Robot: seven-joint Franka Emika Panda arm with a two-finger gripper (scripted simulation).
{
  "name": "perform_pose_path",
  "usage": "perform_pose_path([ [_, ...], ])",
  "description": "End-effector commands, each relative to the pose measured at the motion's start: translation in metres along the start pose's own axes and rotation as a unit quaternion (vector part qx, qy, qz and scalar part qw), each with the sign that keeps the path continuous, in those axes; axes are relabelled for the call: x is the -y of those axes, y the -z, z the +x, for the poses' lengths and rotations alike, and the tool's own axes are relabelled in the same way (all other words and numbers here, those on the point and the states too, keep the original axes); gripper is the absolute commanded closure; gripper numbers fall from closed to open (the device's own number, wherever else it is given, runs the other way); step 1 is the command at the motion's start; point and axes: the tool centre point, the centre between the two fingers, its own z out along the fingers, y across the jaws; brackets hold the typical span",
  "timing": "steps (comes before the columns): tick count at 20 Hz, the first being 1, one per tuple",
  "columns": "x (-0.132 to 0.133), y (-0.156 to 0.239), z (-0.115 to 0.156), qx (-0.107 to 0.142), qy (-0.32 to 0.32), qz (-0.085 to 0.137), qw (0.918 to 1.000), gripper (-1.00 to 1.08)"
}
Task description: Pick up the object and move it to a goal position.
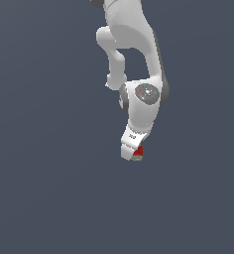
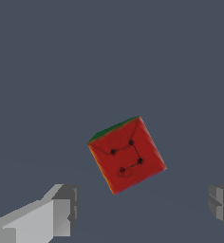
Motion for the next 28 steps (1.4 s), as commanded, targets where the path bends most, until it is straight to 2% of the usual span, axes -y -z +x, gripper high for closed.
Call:
perform_pose_path([
  [1,0.001,-0.004,0.002,-0.001,0.039,-0.001,0.9993,-0.92],
  [8,0.004,-0.012,0.008,-0.003,0.135,-0.002,0.9908,-0.92],
  [14,0.005,-0.017,0.012,-0.005,0.19,-0.003,0.9818,-0.92],
  [20,0.006,-0.019,0.014,-0.006,0.217,-0.004,0.9762,-0.92],
  [28,0.006,-0.026,0.014,-0.006,0.218,-0.004,0.9759,-0.92],
])
